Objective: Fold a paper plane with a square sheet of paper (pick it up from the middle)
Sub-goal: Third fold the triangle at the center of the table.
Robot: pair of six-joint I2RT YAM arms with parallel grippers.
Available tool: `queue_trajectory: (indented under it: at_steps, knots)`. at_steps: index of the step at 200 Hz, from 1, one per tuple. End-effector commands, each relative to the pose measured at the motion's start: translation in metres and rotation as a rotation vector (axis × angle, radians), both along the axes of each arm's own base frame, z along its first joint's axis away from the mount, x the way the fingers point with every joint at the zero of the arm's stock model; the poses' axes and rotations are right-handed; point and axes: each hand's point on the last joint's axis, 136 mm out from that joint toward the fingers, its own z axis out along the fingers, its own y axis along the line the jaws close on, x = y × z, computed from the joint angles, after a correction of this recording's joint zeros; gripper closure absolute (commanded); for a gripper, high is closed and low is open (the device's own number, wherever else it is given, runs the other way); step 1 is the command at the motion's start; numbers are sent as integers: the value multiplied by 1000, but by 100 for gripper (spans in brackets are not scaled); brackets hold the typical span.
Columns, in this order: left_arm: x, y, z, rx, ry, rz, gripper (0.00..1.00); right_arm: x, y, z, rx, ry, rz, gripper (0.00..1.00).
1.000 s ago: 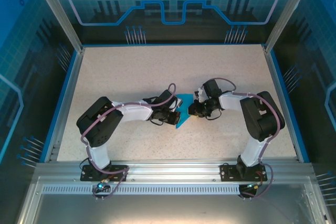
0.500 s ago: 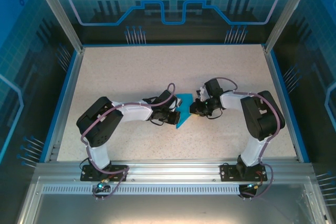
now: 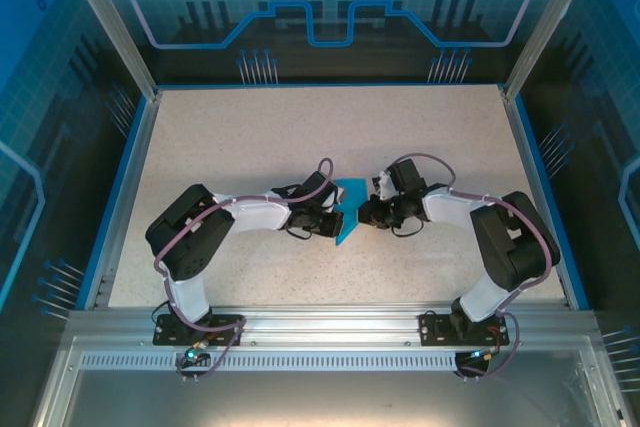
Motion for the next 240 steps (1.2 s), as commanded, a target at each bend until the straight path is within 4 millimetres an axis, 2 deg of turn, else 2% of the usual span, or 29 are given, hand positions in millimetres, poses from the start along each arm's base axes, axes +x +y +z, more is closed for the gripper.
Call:
queue_trajectory:
  at_steps: [1, 31, 75, 92, 130, 161, 200, 221, 240]
  knots:
    - [-8, 16, -23, 67, 58, 35, 100, 1, 14, -1, 23, -5, -13, 83]
    - [-7, 17, -22, 68, 56, 34, 100, 3, 20, -10, 26, 6, -9, 84]
    - [-7, 18, -22, 72, 55, 41, 100, -2, 11, -38, -51, 59, -12, 84]
    - [-8, 20, -24, 78, 60, 46, 100, -3, 12, -31, -41, 50, -6, 84]
    - [-6, 23, -25, 84, 60, 64, 100, -6, 14, 0, -2, -8, -7, 83]
    - [-5, 23, -24, 78, 59, 67, 100, -13, 27, 4, 34, -15, 6, 83]
    - [-5, 24, -25, 74, 61, 72, 100, -18, 32, -17, 7, 24, -2, 83]
    - [-5, 24, -25, 69, 63, 74, 100, -22, 28, -35, -22, 51, -10, 84]
    - [-5, 25, -26, 69, 64, 77, 100, -25, 25, -41, -31, 59, -13, 84]
